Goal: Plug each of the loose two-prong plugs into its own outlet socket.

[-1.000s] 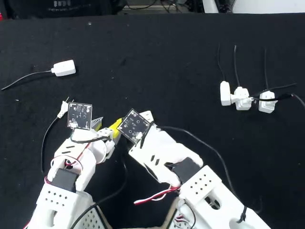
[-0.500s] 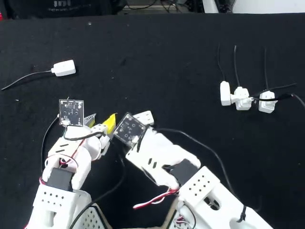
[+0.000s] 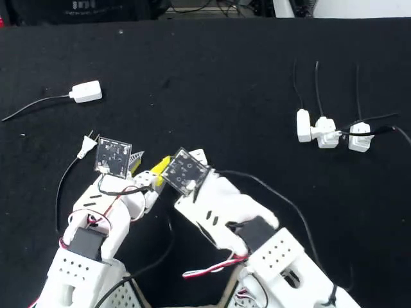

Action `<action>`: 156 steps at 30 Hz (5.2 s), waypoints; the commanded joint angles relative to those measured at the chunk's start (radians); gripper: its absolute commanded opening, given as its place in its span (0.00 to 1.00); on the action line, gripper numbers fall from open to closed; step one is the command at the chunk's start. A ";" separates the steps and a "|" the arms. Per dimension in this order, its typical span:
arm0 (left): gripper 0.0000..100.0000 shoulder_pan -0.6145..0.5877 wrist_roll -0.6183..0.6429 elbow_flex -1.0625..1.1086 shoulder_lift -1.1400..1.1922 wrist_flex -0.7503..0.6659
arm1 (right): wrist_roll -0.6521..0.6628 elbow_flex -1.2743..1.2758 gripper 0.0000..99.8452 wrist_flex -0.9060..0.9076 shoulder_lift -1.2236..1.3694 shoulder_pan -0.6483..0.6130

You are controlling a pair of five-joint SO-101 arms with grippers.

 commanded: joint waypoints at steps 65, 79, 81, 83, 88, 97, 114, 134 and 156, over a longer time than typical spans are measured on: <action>0.19 0.018 -0.006 0.036 0.009 -0.021 | -0.149 0.062 0.01 -0.021 -0.283 0.020; 0.19 0.008 -0.006 0.036 0.005 -0.017 | -0.147 -0.077 0.01 0.170 -0.271 0.072; 0.19 0.008 -0.006 0.036 0.002 -0.017 | -0.147 -0.120 0.01 0.196 -0.243 0.140; 0.19 0.008 -0.006 0.036 0.000 -0.017 | -0.147 -0.180 0.01 0.226 -0.177 0.184; 0.19 0.008 0.037 0.065 -0.002 -0.025 | -0.146 -0.406 0.01 0.322 0.140 0.216; 0.19 0.007 0.077 0.107 -0.002 -0.078 | -0.153 -0.888 0.01 0.592 0.745 0.296; 0.19 0.007 0.078 0.127 -0.002 -0.129 | -0.155 -1.520 0.01 0.942 1.440 0.315; 0.19 0.007 0.077 0.122 -0.002 -0.130 | -0.155 -1.868 0.01 1.123 1.705 0.315; 0.19 0.007 0.075 0.120 -0.002 -0.130 | -0.126 -1.910 0.01 1.122 1.816 0.308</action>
